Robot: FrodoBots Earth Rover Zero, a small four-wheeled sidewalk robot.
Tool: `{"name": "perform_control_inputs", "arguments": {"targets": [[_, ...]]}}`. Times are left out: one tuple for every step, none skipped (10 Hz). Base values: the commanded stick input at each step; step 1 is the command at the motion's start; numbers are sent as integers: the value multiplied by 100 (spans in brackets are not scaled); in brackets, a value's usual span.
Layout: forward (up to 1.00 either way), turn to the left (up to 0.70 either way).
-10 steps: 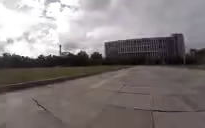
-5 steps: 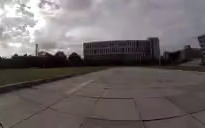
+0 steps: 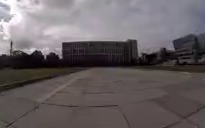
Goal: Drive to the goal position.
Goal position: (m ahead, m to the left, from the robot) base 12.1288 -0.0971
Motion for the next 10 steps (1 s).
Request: {"name": "perform_control_inputs", "arguments": {"targets": [[70, -35], [70, -35], [70, -35], [70, -35], [70, -35], [70, -35], [70, -35], [70, -35], [70, -35], [70, -35]]}}
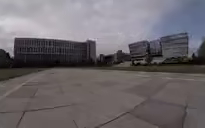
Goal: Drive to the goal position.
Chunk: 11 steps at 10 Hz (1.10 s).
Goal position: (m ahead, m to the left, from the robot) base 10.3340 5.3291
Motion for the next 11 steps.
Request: {"name": "perform_control_inputs", "arguments": {"targets": [[70, -35], [70, -35], [70, -29], [70, -16], [70, -2], [70, 0], [70, 0], [70, 0], [70, 0], [70, 0], [70, 0]]}}
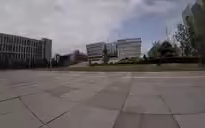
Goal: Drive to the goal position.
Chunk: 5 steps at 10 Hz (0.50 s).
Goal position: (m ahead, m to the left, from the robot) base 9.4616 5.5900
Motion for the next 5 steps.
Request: {"name": "perform_control_inputs", "arguments": {"targets": [[70, 0], [70, 0], [70, 1], [70, 33], [70, 35]]}}
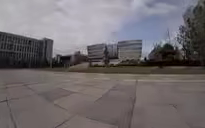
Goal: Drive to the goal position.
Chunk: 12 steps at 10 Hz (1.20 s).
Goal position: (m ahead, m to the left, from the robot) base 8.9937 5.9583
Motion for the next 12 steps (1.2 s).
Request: {"name": "perform_control_inputs", "arguments": {"targets": [[70, 35], [70, 35], [70, 35], [70, 35], [70, 35], [70, 35], [70, 35], [70, 21], [70, 0], [70, 0], [70, 0], [70, 0]]}}
